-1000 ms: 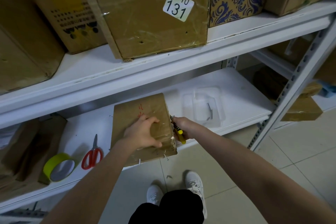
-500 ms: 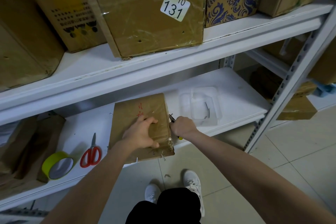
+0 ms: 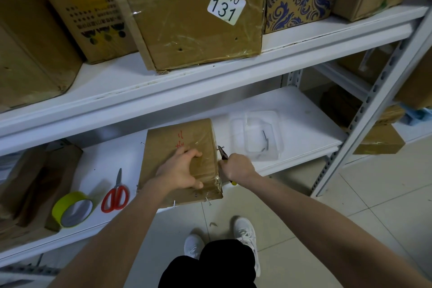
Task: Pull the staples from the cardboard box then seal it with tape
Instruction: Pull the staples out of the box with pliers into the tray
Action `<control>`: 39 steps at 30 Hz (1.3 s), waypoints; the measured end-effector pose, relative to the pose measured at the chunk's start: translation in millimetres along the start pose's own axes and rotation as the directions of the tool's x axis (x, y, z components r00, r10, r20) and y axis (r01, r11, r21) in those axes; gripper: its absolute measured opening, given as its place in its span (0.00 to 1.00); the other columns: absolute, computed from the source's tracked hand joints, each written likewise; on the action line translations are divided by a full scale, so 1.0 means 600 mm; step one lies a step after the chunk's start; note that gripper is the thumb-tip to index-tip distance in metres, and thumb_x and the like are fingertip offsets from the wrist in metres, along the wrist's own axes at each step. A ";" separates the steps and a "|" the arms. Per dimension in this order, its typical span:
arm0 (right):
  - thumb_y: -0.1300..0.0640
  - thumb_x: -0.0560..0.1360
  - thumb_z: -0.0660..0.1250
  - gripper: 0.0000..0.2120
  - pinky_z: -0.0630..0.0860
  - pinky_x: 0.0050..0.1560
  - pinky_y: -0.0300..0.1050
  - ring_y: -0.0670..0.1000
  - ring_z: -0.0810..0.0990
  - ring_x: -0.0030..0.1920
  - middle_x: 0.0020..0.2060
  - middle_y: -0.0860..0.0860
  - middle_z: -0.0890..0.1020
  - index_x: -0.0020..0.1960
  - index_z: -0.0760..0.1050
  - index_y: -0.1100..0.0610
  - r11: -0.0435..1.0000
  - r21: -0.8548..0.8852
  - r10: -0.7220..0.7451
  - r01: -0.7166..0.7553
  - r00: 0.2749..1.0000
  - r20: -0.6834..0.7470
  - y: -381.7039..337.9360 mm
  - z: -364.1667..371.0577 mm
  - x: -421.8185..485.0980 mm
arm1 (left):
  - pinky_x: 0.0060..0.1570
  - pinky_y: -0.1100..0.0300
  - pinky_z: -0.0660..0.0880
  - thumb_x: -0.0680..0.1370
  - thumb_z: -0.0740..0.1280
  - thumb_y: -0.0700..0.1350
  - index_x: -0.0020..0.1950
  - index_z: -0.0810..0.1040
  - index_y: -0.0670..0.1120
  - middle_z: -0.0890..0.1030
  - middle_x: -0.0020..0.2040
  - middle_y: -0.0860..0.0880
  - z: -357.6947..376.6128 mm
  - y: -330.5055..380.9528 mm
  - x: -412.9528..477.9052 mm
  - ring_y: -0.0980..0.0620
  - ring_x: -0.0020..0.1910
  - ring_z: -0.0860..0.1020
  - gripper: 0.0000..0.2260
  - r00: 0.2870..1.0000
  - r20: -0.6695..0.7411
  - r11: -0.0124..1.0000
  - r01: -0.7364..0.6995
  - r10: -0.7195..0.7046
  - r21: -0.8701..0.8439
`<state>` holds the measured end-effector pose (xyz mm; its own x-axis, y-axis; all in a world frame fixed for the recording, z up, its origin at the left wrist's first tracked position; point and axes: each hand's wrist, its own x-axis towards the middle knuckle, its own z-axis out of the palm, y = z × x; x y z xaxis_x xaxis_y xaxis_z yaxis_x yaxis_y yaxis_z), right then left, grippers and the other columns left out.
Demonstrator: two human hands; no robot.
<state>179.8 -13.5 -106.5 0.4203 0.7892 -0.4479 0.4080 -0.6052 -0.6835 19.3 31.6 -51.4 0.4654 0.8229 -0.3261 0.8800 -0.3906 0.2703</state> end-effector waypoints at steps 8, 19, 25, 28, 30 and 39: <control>0.50 0.78 0.57 0.17 0.68 0.38 0.44 0.54 0.73 0.35 0.30 0.53 0.73 0.35 0.68 0.59 0.961 0.231 0.133 -0.152 0.987 0.095 -0.007 -0.015 -0.003 | 0.65 0.46 0.70 0.64 0.79 0.51 0.70 0.64 0.57 0.59 0.73 0.53 0.000 0.001 -0.001 0.48 0.69 0.65 0.39 1.000 -0.001 1.000 -0.011 0.011 -0.019; 0.51 0.77 0.57 0.17 0.66 0.30 0.41 0.52 0.71 0.27 0.26 0.52 0.73 0.33 0.67 0.59 0.999 -0.032 -0.035 0.032 0.997 -0.068 0.005 -0.136 0.010 | 0.66 0.48 0.69 0.64 0.79 0.49 0.70 0.65 0.56 0.59 0.73 0.52 -0.004 0.005 -0.001 0.47 0.69 0.66 0.38 1.000 -0.001 0.999 0.004 -0.004 -0.048; 0.48 0.75 0.58 0.13 0.68 0.37 0.43 0.51 0.73 0.33 0.32 0.51 0.75 0.39 0.69 0.57 0.936 -0.351 -0.029 -0.030 0.986 -0.163 0.031 -0.161 0.024 | 0.70 0.43 0.64 0.67 0.76 0.55 0.74 0.58 0.57 0.55 0.74 0.48 0.010 -0.004 -0.013 0.44 0.72 0.61 0.40 0.999 0.004 0.995 0.050 -0.050 -0.088; 0.46 0.75 0.60 0.13 0.69 0.36 0.43 0.51 0.73 0.34 0.32 0.50 0.75 0.40 0.67 0.56 0.915 -0.401 -0.026 -0.032 0.990 -0.137 0.034 -0.159 0.028 | 0.69 0.40 0.64 0.67 0.74 0.61 0.75 0.57 0.57 0.57 0.74 0.46 0.003 -0.033 -0.022 0.42 0.71 0.63 0.41 0.986 -0.073 0.975 0.136 -0.150 -0.176; 0.47 0.75 0.61 0.14 0.67 0.33 0.43 0.51 0.73 0.32 0.30 0.50 0.74 0.39 0.67 0.57 0.920 -0.392 -0.065 -0.006 0.984 -0.167 0.031 -0.158 0.024 | 0.68 0.41 0.66 0.69 0.73 0.60 0.73 0.62 0.52 0.62 0.72 0.44 -0.009 -0.050 -0.028 0.41 0.69 0.66 0.37 0.950 -0.189 0.950 0.205 -0.251 -0.234; 0.50 0.78 0.57 0.14 0.73 0.38 0.45 0.54 0.77 0.32 0.36 0.56 0.74 0.43 0.69 0.60 0.910 0.402 -0.043 -0.100 0.943 0.331 -0.027 -0.100 -0.049 | 0.65 0.47 0.67 0.77 0.66 0.54 0.71 0.61 0.41 0.69 0.68 0.38 -0.005 -0.085 -0.056 0.38 0.65 0.71 0.29 0.846 -0.118 0.814 0.450 -0.521 -0.367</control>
<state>209.4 -33.2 -47.8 0.1101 0.8046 -0.5835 0.0032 -0.5874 -0.8093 -41.6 25.3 -51.7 -0.0758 0.9480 -0.3093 0.8908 0.2037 0.4062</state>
